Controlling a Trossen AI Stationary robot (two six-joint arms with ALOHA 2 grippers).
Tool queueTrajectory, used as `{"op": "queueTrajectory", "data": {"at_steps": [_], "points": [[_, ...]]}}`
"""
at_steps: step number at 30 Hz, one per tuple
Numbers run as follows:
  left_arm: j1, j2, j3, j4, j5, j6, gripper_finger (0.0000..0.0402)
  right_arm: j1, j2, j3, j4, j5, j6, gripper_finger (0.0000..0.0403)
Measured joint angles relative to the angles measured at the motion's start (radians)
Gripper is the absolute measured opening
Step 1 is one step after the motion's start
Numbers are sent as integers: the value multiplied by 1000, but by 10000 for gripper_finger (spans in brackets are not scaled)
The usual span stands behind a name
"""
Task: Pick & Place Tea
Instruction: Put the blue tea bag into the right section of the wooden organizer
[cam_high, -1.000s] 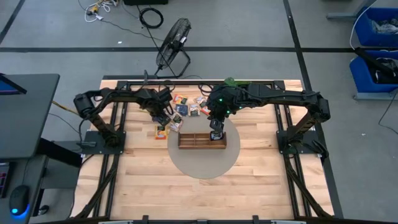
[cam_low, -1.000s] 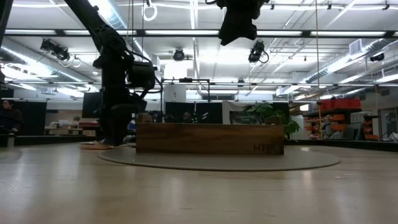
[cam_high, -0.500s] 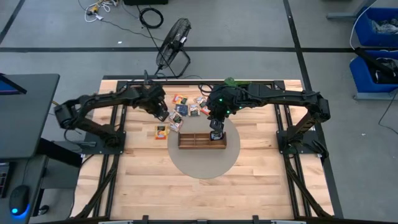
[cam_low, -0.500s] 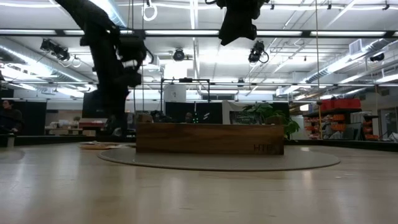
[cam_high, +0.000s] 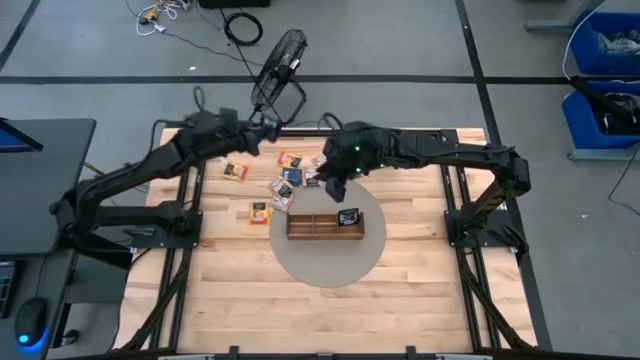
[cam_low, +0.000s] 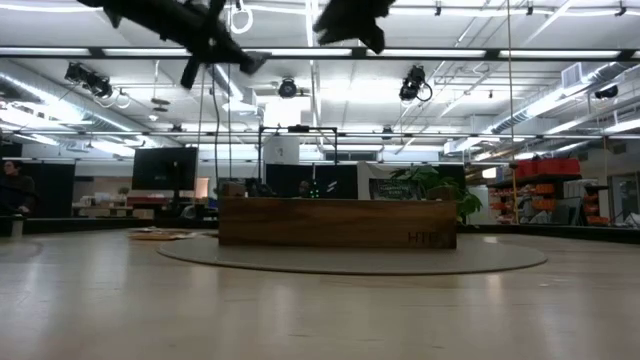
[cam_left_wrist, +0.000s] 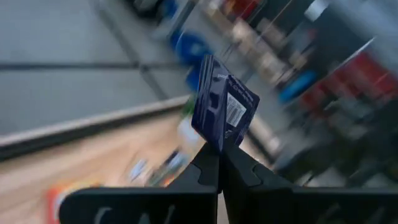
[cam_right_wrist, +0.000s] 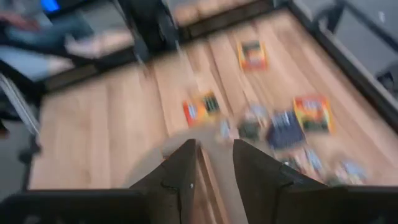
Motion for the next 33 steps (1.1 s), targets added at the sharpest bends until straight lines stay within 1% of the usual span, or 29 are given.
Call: {"op": "queueTrajectory", "data": {"at_steps": [4, 8, 11, 14, 17, 21, 26, 29, 31, 33], "points": [[-10, -10, 0, 156, -1, -2, 4, -8, 0, 0, 154, -8, 8, 114], [-36, -8, 0, 308, -10, 1, 3, -20, 0, 0, 314, -1, 63, 114], [-63, -7, 0, 377, -42, 4, 3, -33, -1, 0, 463, 15, 114, 116], [-84, -7, 0, 426, -67, 4, 3, -53, -14, 0, 554, 16, 121, 128], [-100, -7, 0, 481, -71, -9, 3, -75, -25, 0, 574, 16, 117, 152], [-123, -7, 0, 540, -82, -27, 3, -95, -29, 0, 573, 8, 113, 194], [-155, -7, 0, 573, -107, -29, 3, -95, -29, 0, 590, 8, 104, 242], [-176, 3, 0, 587, -120, -30, 3, -90, -29, 0, 622, 6, 104, 257], [-197, 27, 1, 604, -128, -30, 3, -87, -27, 0, 636, 5, 104, 260], [-211, 58, 0, 656, -133, -32, 3, -83, -25, 0, 638, 6, 104, 260]]}}
